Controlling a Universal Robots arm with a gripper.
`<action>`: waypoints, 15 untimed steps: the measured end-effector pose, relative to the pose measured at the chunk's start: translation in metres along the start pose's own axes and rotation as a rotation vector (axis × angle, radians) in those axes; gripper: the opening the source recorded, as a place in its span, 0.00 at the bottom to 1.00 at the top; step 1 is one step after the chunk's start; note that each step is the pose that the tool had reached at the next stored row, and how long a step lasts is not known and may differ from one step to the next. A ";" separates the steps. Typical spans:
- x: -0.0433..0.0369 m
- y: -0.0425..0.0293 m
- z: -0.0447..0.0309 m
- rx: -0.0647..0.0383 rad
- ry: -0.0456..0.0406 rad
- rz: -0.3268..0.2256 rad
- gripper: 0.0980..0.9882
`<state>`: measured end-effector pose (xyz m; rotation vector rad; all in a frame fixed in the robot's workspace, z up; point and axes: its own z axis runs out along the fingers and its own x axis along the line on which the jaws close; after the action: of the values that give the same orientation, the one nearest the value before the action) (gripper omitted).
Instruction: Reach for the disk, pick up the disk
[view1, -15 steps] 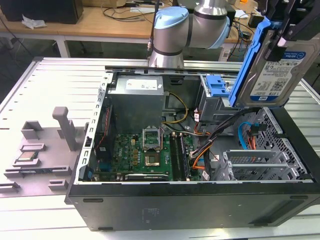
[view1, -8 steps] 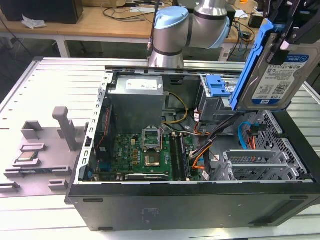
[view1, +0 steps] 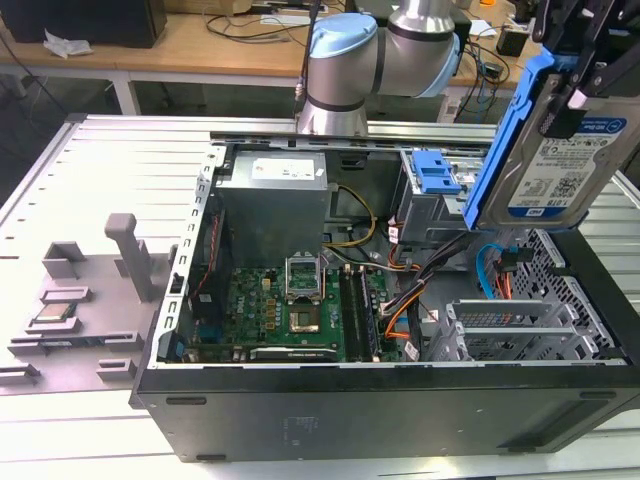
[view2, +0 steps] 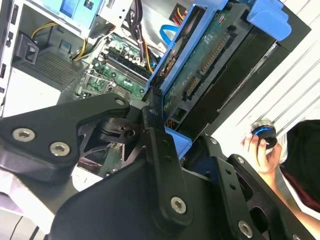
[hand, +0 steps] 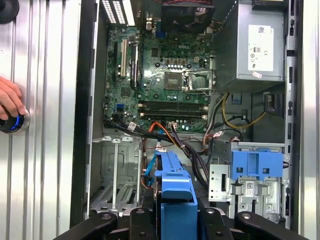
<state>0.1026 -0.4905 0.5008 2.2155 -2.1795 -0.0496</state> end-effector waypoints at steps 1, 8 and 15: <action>0.0011 0.0000 0.0001 0.000 0.0000 0.000 0.30; 0.0082 0.0001 0.0017 0.000 0.0000 0.000 0.30; 0.0216 0.0002 0.0036 0.000 0.0001 0.000 0.30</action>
<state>0.1026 -0.5121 0.4972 2.2155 -2.1795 -0.0495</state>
